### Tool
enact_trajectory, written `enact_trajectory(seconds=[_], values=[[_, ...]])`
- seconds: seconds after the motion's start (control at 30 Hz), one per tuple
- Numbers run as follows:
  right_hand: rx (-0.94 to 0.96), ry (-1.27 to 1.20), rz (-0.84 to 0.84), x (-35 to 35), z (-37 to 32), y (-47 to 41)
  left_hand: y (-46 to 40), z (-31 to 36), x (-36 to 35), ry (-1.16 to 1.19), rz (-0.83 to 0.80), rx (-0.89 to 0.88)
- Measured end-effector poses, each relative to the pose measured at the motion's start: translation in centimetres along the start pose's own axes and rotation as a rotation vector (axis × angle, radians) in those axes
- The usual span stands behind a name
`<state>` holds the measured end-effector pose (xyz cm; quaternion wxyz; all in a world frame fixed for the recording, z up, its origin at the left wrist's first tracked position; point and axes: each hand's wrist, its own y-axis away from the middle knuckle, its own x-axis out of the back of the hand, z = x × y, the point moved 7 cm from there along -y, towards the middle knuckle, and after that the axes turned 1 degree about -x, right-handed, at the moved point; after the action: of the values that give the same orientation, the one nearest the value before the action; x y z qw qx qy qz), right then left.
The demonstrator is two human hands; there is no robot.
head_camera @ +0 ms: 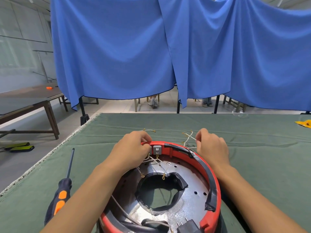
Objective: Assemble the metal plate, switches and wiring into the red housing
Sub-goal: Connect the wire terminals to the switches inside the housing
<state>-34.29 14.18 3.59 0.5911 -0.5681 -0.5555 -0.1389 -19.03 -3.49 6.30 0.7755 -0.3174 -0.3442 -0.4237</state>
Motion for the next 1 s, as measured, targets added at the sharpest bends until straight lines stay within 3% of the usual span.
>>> enact_trajectory(seconds=[0.13,0.23,0.33,0.53,0.73,1.0], values=[[-0.012,0.056,0.047,0.5,-0.4,0.2,0.1,0.1,0.0,0.005,-0.004,-0.004],[-0.100,0.195,0.027,1.1,0.2,0.4,0.1,0.1,0.0,0.007,-0.005,-0.001],[-0.208,0.172,-0.016,1.4,1.8,0.5,0.1,0.1,0.0,0.007,-0.003,-0.002],[-0.291,-0.090,0.009,1.2,2.0,0.5,-0.1,0.1,-0.1,0.004,0.000,-0.003],[-0.134,-0.448,-0.078,0.3,-0.7,0.2,-0.2,0.0,-0.1,0.016,0.009,-0.004],[0.017,-0.751,-0.238,2.3,-3.4,-0.5,-0.5,0.2,1.6,0.148,0.247,-0.075]])
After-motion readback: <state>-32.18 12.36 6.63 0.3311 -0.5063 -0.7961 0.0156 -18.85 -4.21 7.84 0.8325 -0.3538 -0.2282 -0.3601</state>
